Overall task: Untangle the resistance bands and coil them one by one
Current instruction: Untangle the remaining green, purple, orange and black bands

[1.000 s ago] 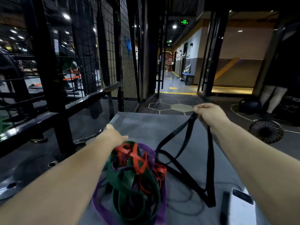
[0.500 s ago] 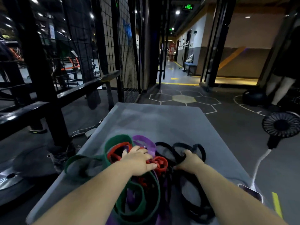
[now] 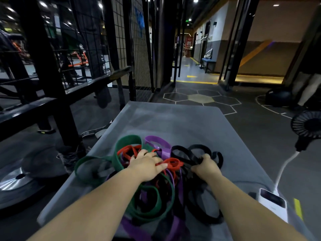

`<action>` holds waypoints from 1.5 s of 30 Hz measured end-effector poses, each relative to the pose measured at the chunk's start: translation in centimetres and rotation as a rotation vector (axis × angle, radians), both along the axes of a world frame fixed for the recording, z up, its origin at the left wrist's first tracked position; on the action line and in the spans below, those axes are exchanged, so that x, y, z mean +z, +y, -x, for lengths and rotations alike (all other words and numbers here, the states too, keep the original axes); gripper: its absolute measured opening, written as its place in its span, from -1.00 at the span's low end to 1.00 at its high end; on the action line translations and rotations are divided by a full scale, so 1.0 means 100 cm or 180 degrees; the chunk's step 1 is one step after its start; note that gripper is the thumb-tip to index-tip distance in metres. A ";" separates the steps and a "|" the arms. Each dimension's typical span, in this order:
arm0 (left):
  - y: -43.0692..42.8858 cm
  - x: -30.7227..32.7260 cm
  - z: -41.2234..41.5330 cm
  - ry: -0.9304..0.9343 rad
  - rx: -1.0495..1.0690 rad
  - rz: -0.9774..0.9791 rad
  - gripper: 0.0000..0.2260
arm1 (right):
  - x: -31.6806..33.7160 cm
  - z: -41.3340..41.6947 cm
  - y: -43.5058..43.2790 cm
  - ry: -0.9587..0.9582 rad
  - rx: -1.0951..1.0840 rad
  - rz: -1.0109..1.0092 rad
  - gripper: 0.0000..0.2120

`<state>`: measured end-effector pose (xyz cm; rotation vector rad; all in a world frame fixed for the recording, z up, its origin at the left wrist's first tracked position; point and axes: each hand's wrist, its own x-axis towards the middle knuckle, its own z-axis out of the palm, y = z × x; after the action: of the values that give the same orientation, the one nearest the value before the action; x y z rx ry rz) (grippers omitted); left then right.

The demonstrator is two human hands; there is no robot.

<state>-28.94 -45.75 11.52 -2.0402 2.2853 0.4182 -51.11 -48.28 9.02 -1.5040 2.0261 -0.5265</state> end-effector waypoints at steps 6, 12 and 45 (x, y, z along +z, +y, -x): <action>0.014 0.013 0.016 0.0107 0.0044 0.0270 -0.49 | 0.044 0.010 0.031 -0.0647 0.0041 0.0633 -0.57; 0.046 0.041 0.050 0.1072 0.0182 0.0718 -0.49 | 0.102 0.009 0.089 -0.0928 0.0389 0.1137 -0.63; 0.210 0.015 0.028 0.2947 -0.0540 -0.0746 -0.63 | 0.075 0.002 0.249 0.0632 0.2137 0.0223 -0.52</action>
<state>-31.74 -24.72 13.00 -1.6942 2.5878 1.8190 -51.31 -23.38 16.50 -2.2055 1.4963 -0.1760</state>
